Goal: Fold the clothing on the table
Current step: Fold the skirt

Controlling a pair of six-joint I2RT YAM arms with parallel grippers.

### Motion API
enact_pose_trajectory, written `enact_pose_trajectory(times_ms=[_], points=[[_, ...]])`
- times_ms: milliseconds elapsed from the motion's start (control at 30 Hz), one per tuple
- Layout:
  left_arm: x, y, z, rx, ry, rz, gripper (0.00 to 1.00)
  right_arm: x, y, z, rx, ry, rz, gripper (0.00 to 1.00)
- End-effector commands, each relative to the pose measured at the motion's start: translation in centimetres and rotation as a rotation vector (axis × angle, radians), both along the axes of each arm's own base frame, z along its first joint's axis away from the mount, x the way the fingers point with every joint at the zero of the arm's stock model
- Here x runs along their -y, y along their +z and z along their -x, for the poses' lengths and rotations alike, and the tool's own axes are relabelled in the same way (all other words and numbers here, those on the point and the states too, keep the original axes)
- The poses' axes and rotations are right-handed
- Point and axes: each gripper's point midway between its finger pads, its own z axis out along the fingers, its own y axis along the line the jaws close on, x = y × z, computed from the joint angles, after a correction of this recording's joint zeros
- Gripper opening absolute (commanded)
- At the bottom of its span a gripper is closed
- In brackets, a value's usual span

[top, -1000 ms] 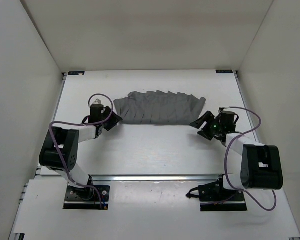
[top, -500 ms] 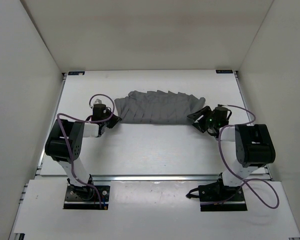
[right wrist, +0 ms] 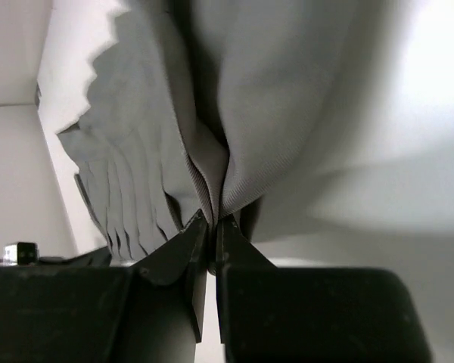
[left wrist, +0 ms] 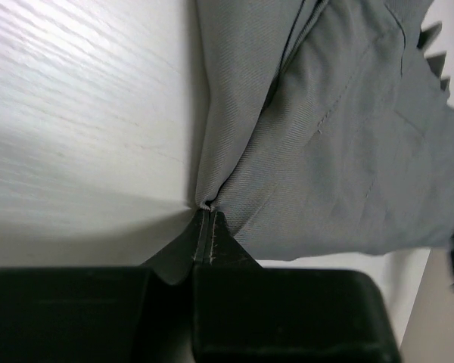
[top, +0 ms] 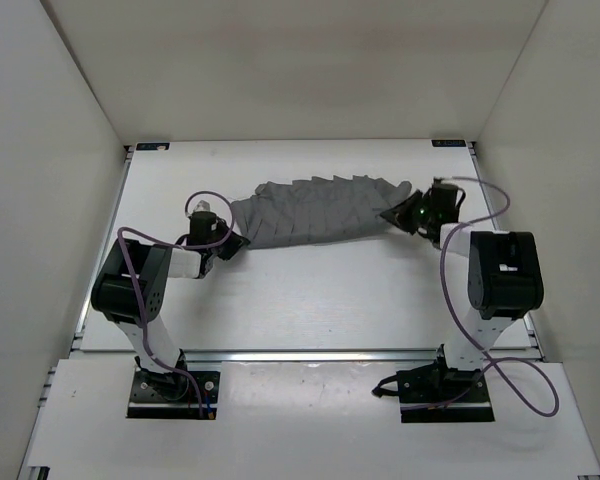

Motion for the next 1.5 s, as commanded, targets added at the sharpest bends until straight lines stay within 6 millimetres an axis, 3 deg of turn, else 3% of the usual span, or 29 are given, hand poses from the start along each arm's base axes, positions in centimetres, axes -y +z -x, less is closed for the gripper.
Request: enact_pose_trajectory(times_ms=[0,100,200,233,300,333,400,433,500,533,567,633,667,767,867,900,933,1033,1100,1167,1200,1233,1267,1300,1333,1367,1400,1433,1467], points=[[0.7,-0.5,1.9,-0.017,-0.039,-0.019,0.00,-1.7,9.5,-3.7,0.301,0.185,0.203,0.00],[1.0,-0.6,2.1,-0.014,-0.033,-0.013,0.00,-6.4,11.6,-4.2,0.359,0.380,0.263,0.00],[1.5,-0.8,2.3,-0.019,-0.046,-0.008,0.00,-14.3,14.9,-4.7,0.477,0.585,0.235,0.00],[1.5,-1.0,2.5,-0.024,-0.049,-0.009,0.00,-15.9,13.4,-4.1,0.441,0.643,0.210,0.00],[1.4,-1.1,2.5,-0.025,-0.053,-0.011,0.00,-21.6,14.4,-2.6,0.495,0.799,0.169,0.00],[1.1,-1.2,2.5,-0.025,-0.046,-0.012,0.00,-24.6,13.0,-1.7,0.478,0.882,0.142,0.00],[1.4,-1.2,2.7,-0.023,-0.057,-0.001,0.00,-27.9,11.5,-0.1,0.455,0.974,0.133,0.00],[1.2,-1.2,2.7,-0.021,-0.052,0.000,0.00,-29.8,11.7,0.8,0.464,1.018,0.145,0.00],[1.1,-1.5,2.9,-0.029,-0.057,0.000,0.00,-31.7,8.1,1.8,0.373,1.072,0.156,0.00],[1.3,-1.1,2.7,-0.017,-0.069,0.002,0.00,-32.6,7.8,2.3,0.359,1.089,0.161,0.01],[1.0,-1.3,2.9,-0.023,-0.062,0.002,0.00,-32.7,5.8,2.5,0.302,1.095,0.161,0.00],[1.3,-1.0,2.9,-0.005,-0.076,0.010,0.00,-33.3,4.2,3.0,0.244,1.110,0.136,0.00],[1.4,-1.0,3.0,-0.003,-0.078,0.019,0.00,-33.5,2.4,3.7,0.195,1.120,0.143,0.00],[1.4,-1.3,3.3,-0.009,-0.090,0.022,0.00,-33.1,0.8,3.5,0.142,1.109,0.146,0.00],[1.6,-1.4,3.3,0.004,-0.109,0.039,0.00,-33.2,0.8,3.8,0.149,1.115,0.106,0.01],[1.7,-1.4,3.4,0.003,-0.117,0.049,0.02,-33.4,1.1,4.2,0.154,1.135,0.085,0.04],[1.8,-1.2,3.3,0.011,-0.122,0.062,0.11,-33.7,1.0,4.4,0.170,1.159,0.078,0.06],[1.8,-0.4,3.1,0.041,-0.129,0.073,0.34,-33.7,4.5,4.4,0.288,1.206,0.055,0.31],[2.1,0.5,3.4,0.047,-0.135,0.100,0.40,-34.0,6.7,5.2,0.406,1.237,0.057,0.44],[1.5,2.4,3.3,0.084,-0.109,0.119,0.48,-33.5,12.1,6.3,0.574,1.244,0.037,0.53],[1.0,2.6,3.4,0.078,-0.097,0.119,0.54,-33.3,12.4,6.8,0.611,1.235,0.019,0.54],[0.7,3.3,3.8,0.080,-0.094,0.110,0.56,-32.7,14.6,7.1,0.686,1.209,-0.002,0.56],[0.4,4.7,4.0,0.114,-0.092,0.112,0.56,-32.3,18.4,7.7,0.811,1.197,-0.020,0.57],[-0.3,4.5,4.1,0.091,-0.068,0.094,0.57,-31.4,19.5,8.9,0.818,1.181,-0.039,0.58],[-0.6,5.7,4.5,0.116,-0.058,0.081,0.58,-30.6,19.6,9.0,0.833,1.149,-0.044,0.59],[-1.2,6.9,4.7,0.149,-0.039,0.070,0.58,-29.7,21.4,9.2,0.878,1.108,-0.032,0.68],[-2.0,6.8,5.1,0.138,-0.016,0.046,0.59,-28.6,23.1,9.8,0.928,1.049,-0.015,0.72],[-2.5,7.9,5.6,0.158,-0.004,0.034,0.60,-27.9,22.7,10.0,0.918,1.015,-0.007,0.83],[-3.1,9.6,5.6,0.212,0.003,0.018,0.61,-27.0,24.3,10.4,0.967,0.968,0.019,0.99]])
